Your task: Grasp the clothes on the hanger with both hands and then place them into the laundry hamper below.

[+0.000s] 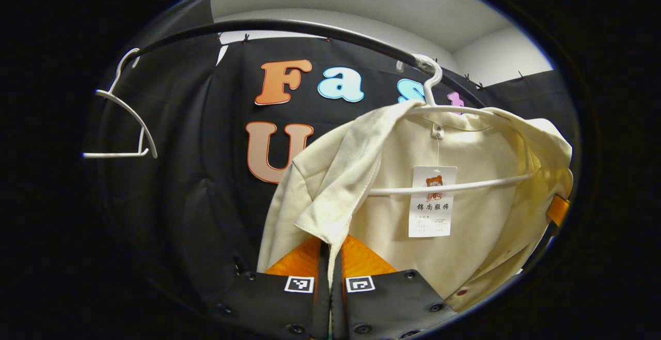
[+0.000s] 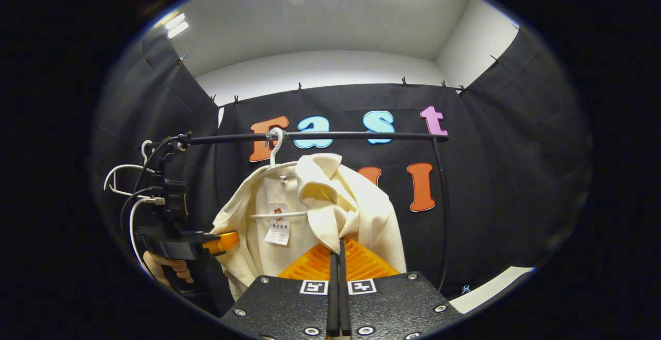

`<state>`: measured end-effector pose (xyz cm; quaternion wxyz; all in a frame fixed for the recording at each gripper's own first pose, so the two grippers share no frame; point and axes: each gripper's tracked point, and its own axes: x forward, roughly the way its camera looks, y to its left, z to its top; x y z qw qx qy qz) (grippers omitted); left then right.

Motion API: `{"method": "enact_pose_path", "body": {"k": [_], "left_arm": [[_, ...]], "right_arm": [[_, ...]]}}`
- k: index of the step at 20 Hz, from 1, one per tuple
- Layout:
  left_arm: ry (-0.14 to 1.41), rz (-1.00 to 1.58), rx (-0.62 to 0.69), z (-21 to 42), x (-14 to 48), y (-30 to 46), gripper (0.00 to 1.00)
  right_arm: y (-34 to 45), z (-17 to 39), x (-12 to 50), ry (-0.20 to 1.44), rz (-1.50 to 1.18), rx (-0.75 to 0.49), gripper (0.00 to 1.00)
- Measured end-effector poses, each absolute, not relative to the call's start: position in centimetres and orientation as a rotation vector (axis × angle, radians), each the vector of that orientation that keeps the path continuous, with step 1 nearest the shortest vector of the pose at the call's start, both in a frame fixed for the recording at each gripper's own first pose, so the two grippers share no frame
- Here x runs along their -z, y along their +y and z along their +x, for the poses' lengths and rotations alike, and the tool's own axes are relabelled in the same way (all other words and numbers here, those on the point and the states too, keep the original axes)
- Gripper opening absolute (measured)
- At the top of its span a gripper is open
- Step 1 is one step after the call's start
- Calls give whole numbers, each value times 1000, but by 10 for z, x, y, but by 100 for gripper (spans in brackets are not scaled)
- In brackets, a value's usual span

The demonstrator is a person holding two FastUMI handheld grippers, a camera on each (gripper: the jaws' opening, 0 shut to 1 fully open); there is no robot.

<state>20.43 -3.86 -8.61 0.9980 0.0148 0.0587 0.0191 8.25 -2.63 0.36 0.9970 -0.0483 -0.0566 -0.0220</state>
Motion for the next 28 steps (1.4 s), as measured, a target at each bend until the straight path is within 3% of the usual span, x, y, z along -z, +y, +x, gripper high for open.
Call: {"method": "enact_pose_path", "body": {"k": [14,15,16,28], "left_arm": [[-63,153,-236,179,-26,44,8],[-63,149,-242,177,-28,50,8],[-63,147,-245,178,-30,55,8],[-20,135,-271,188,-2,93,8]], "right_arm": [[-105,100,-86,-202,-216,224,0],[-109,105,-86,-194,-204,221,8],[-111,108,-84,-180,-189,220,0],[-119,148,14,-5,28,82,0]]}}
